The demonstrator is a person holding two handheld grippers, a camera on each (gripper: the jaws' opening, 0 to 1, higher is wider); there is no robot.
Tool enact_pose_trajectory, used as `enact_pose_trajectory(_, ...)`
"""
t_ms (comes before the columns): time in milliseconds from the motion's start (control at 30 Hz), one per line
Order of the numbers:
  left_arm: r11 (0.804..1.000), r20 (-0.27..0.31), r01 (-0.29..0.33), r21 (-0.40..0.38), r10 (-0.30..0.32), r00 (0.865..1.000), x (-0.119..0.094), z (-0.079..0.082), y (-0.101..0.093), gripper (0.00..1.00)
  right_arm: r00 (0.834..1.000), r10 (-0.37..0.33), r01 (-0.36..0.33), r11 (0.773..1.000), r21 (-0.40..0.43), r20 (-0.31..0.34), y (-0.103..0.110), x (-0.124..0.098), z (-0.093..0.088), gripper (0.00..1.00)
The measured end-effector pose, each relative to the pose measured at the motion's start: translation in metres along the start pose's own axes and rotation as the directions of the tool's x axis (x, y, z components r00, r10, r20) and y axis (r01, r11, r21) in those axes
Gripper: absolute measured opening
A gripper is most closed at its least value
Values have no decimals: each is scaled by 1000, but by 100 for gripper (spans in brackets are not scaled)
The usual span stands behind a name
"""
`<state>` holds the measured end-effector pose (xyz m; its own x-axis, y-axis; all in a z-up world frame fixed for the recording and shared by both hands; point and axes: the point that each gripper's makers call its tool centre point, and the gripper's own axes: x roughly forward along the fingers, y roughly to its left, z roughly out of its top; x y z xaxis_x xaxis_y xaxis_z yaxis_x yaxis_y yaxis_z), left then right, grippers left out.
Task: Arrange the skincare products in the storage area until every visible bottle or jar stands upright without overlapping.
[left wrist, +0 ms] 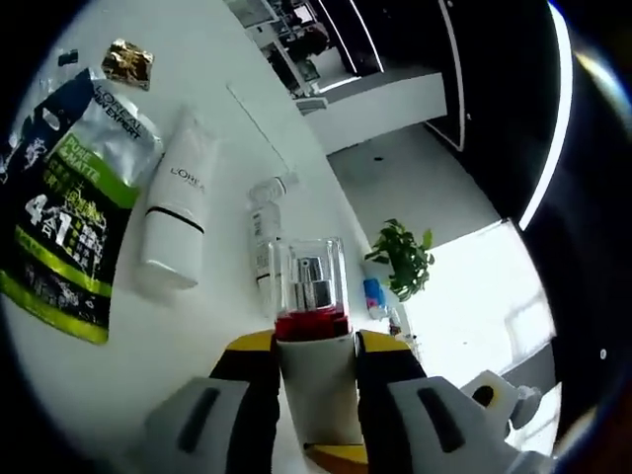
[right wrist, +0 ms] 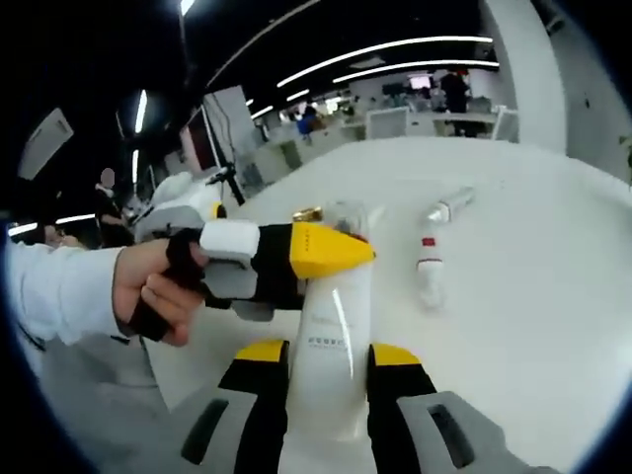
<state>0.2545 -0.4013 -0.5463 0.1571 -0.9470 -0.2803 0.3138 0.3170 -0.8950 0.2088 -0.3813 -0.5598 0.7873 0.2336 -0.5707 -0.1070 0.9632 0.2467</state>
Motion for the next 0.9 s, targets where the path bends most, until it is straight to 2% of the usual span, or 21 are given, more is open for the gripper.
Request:
enact_pose_trajectory(133, 988, -34, 6, 152, -1, 999, 0, -1, -10, 23, 1000, -8, 8, 1000, -23, -11, 1, -2, -3, 22)
enact_pose_trajectory(233, 967, -47, 22, 254, -11, 999, 0, 0, -19, 23, 1000, -6, 6, 1000, -14, -2, 2, -4, -2, 22)
enact_pose_trajectory(267, 953, -42, 34, 300, -23, 999, 0, 1, -25, 23, 1000, -5, 5, 1000, -14, 3, 2, -4, -1, 22)
enact_pose_trajectory(333, 946, -46, 37, 323, -24, 999, 0, 1, -29, 23, 1000, -3, 3, 1000, -14, 9, 0, -5, 2, 22)
enact_pose_trajectory(367, 929, -47, 50, 366, -35, 998, 0, 1, -32, 23, 1000, -2, 2, 1000, -12, 13, 0, -5, 3, 22)
enact_pose_trajectory(400, 928, -54, 49, 369, -31, 998, 1, 1, -32, 23, 1000, -2, 2, 1000, -12, 12, -1, -5, 3, 22)
enact_pose_trajectory(433, 910, -58, 61, 410, -40, 997, 2, 2, -34, 23, 1000, -1, 1, 1000, -18, 11, -1, -5, 4, 22)
enact_pose_trajectory(467, 904, -60, 67, 422, -46, 997, 2, 3, -34, 23, 1000, -1, 2, 1000, -20, 12, -1, -5, 4, 21)
enact_pose_trajectory(533, 869, -70, 90, 486, -63, 996, 3, 4, -39, 23, 1000, -2, 2, 1000, -27, 12, -3, -5, 5, 21)
enact_pose_trajectory(700, 815, -103, 121, 567, -75, 992, 6, 3, -45, 23, 1000, -5, 5, 1000, -13, 10, -4, -6, 4, 21)
enact_pose_trajectory(733, 788, -115, 143, 599, -92, 989, 7, -1, -50, 23, 1000, -1, 1, 1000, -10, 9, -4, -7, 5, 21)
enact_pose_trajectory(767, 776, -124, 153, 612, -97, 988, 7, -2, -51, 23, 1000, 2, -2, 1000, -11, 7, -4, -7, 4, 21)
enact_pose_trajectory(800, 776, -128, 154, 611, -95, 987, 7, -2, -50, 23, 1000, 6, -6, 1000, -16, 5, -5, -7, 4, 21)
enact_pose_trajectory(900, 752, -153, 175, 636, -99, 983, 9, -3, -47, 23, 999, 34, -35, 999, -30, -13, -6, -6, 4, 21)
